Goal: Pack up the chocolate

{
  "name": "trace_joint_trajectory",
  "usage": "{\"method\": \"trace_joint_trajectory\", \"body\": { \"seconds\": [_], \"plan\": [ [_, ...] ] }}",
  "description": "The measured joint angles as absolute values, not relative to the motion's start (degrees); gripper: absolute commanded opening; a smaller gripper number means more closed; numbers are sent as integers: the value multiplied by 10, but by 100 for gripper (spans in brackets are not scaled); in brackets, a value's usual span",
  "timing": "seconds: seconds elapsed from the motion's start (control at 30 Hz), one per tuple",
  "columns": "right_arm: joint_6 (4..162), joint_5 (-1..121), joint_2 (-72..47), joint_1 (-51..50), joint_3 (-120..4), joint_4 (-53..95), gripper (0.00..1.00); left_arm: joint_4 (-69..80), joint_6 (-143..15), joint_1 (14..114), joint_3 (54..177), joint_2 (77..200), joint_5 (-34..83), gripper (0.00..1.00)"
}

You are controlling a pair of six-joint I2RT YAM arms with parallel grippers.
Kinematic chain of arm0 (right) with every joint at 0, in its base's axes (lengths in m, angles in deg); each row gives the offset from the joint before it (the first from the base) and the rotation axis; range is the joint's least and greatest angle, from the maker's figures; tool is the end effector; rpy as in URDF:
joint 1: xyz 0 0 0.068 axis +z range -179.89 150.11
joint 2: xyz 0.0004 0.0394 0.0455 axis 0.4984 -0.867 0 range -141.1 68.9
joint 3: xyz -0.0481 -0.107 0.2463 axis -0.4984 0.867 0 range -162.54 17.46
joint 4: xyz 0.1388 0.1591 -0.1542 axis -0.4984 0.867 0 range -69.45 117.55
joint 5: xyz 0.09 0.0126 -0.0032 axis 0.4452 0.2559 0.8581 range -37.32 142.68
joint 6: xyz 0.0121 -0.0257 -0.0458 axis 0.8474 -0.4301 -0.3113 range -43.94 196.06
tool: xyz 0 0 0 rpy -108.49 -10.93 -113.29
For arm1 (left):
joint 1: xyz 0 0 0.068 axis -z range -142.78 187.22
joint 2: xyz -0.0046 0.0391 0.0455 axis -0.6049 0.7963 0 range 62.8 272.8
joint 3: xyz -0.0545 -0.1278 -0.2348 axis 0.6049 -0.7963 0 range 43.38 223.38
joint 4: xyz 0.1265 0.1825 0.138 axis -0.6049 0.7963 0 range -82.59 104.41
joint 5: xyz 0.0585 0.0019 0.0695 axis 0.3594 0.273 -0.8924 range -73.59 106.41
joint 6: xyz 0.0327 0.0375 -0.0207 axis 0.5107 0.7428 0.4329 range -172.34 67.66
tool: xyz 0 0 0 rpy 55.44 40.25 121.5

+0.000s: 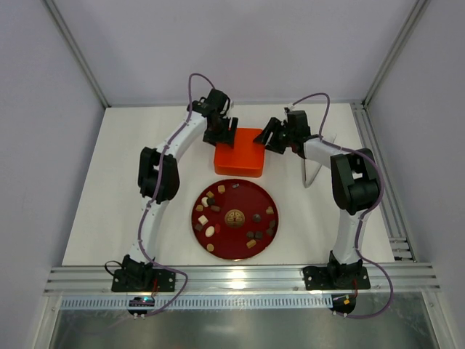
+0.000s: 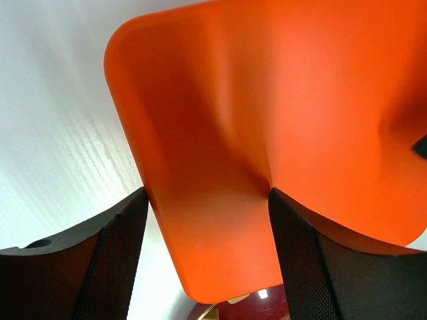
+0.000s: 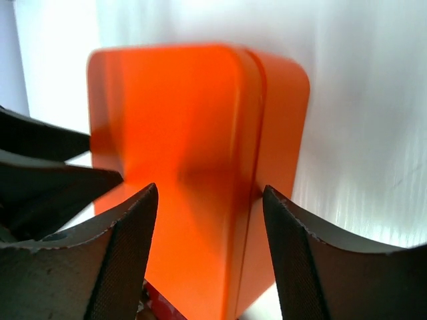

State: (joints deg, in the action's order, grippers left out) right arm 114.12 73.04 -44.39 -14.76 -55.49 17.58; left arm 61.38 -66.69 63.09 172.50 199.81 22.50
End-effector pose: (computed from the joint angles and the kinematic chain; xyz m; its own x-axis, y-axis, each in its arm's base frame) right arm 0.4170 0.1255 0.1780 -0.7769 0.3886 -0.4954 -0.0417 0.7533 0.6563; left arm 0.4623 -0.2283 0.2228 -0.8874 0.1565 -0.4337 0.2673 0.9410 -0.2074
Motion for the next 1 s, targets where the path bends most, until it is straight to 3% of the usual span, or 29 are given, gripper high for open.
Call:
{"method": "trace_joint_trajectory", "body": {
  "seconds": [0.3,0.6,1.0],
  "plan": [
    [1155,739,-503,-174,-658,180,64,633,-651,633,1738,2004,237,70],
    [1153,738,-533,-175,-673,209,59,657,-641,634,1749,2008,241,71],
    [1124,715,-534,-172,-704,251,44,691,-639,634,1788,2028,242,70]
  ]
}}
